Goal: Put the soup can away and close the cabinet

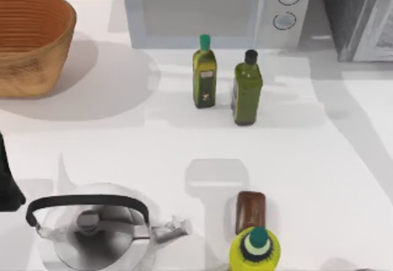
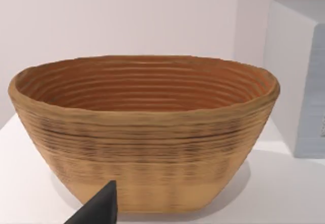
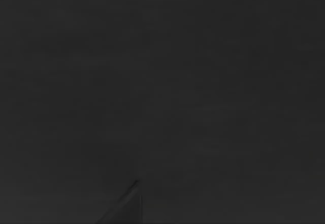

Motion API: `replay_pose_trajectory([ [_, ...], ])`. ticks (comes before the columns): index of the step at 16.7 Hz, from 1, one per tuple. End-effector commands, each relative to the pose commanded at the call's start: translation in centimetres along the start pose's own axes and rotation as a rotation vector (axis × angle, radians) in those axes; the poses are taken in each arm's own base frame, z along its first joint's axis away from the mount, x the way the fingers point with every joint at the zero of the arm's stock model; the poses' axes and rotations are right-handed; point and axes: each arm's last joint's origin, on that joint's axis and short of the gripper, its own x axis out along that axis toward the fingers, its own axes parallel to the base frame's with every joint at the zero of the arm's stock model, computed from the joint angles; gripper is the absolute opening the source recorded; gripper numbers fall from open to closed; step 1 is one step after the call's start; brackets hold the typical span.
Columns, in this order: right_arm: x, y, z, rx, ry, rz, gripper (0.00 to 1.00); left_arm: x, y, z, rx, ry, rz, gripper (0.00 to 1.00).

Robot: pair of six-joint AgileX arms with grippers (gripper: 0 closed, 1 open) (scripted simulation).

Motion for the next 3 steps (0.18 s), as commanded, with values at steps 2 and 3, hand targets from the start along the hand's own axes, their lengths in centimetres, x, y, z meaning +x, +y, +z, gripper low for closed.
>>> replay_pose_trajectory([
  [2,1.05,-0.18,0.0,0.001,-0.003,-0.007,1.0,0.0,0.0,0.0,0.0,0.0,0.0,1.0],
  [3,1.23,-0.26,0.04,0.002,-0.006,-0.01,1.0,0.0,0.0,0.0,0.0,0.0,0.0,1.0],
])
